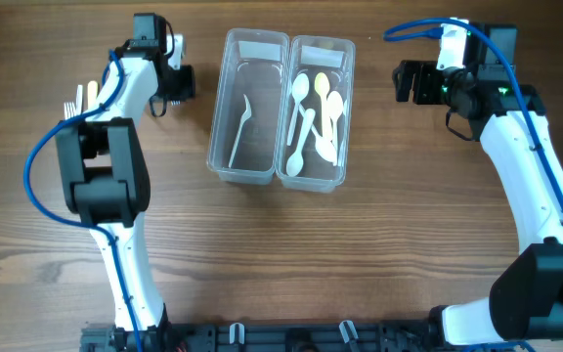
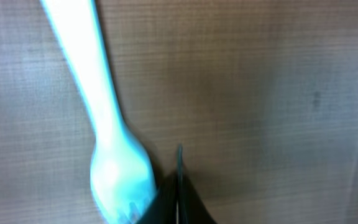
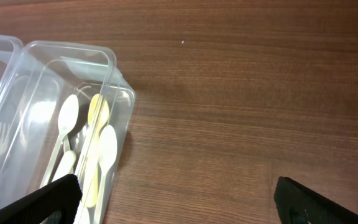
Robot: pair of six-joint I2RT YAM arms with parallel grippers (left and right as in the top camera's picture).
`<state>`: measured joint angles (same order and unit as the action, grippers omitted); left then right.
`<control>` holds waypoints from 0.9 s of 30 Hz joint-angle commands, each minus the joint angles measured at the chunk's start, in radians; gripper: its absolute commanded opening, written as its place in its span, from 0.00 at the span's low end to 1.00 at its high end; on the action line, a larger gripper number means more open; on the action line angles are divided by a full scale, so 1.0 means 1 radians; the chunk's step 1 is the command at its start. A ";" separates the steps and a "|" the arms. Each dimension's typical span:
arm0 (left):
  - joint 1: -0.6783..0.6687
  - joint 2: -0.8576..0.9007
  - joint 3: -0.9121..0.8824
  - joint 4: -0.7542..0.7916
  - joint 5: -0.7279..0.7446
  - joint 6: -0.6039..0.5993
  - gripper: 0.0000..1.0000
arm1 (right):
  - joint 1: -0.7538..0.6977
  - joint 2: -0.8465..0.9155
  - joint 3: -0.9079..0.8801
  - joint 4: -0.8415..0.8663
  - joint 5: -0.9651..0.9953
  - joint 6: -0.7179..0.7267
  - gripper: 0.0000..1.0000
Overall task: Pack container
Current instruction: 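Move the left gripper to the light-blue fork and grasp it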
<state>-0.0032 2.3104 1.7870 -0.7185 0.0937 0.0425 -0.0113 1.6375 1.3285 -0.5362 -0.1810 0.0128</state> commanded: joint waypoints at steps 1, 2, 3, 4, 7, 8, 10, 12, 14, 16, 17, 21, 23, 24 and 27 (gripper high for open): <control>0.007 -0.144 -0.006 -0.080 -0.010 -0.109 0.04 | 0.000 -0.011 0.002 0.004 0.009 -0.011 1.00; 0.007 -0.183 -0.006 -0.106 -0.010 -0.146 0.04 | 0.000 -0.011 0.002 0.004 0.009 -0.011 1.00; 0.007 -0.215 -0.006 -0.117 -0.010 -0.168 0.04 | 0.000 -0.011 0.002 0.004 0.009 -0.011 1.00; 0.007 -0.250 -0.006 -0.119 -0.009 -0.183 0.04 | 0.000 -0.011 0.002 0.004 0.009 -0.011 1.00; -0.006 -0.345 -0.006 -0.058 -0.006 -0.182 0.04 | 0.000 -0.011 0.002 0.004 0.009 -0.011 1.00; -0.013 -0.362 -0.006 -0.030 -0.006 -0.182 0.04 | 0.000 -0.011 0.002 0.004 0.009 -0.011 1.00; -0.023 -0.368 -0.006 0.000 -0.006 -0.183 0.04 | 0.000 -0.011 0.002 0.004 0.009 -0.011 1.00; -0.029 -0.355 -0.006 0.001 -0.053 -0.278 0.04 | 0.000 -0.011 0.002 0.004 0.009 -0.011 1.00; -0.029 -0.333 -0.006 0.008 -0.115 -0.388 0.04 | 0.000 -0.011 0.002 0.004 0.009 -0.011 1.00; -0.028 -0.317 -0.006 0.056 -0.122 -0.418 0.04 | 0.000 -0.011 0.002 0.004 0.009 -0.011 1.00; -0.028 -0.314 -0.006 0.076 -0.127 -0.418 0.04 | 0.000 -0.011 0.002 0.004 0.009 -0.011 1.00; -0.026 -0.302 -0.006 0.162 -0.171 -0.411 0.27 | 0.000 -0.011 0.002 0.004 0.009 -0.011 1.00; -0.027 -0.282 -0.006 0.193 -0.170 -0.381 0.29 | 0.000 -0.011 0.002 0.004 0.009 -0.011 1.00; -0.027 -0.258 -0.006 0.217 -0.170 -0.361 0.38 | 0.000 -0.011 0.002 0.004 0.009 -0.011 1.00; -0.026 -0.196 -0.006 0.280 -0.171 -0.361 0.65 | 0.000 -0.011 0.002 0.004 0.009 -0.011 1.00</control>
<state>-0.0326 2.0274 1.7802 -0.4816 -0.0597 -0.3336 -0.0113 1.6375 1.3285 -0.5354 -0.1810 0.0128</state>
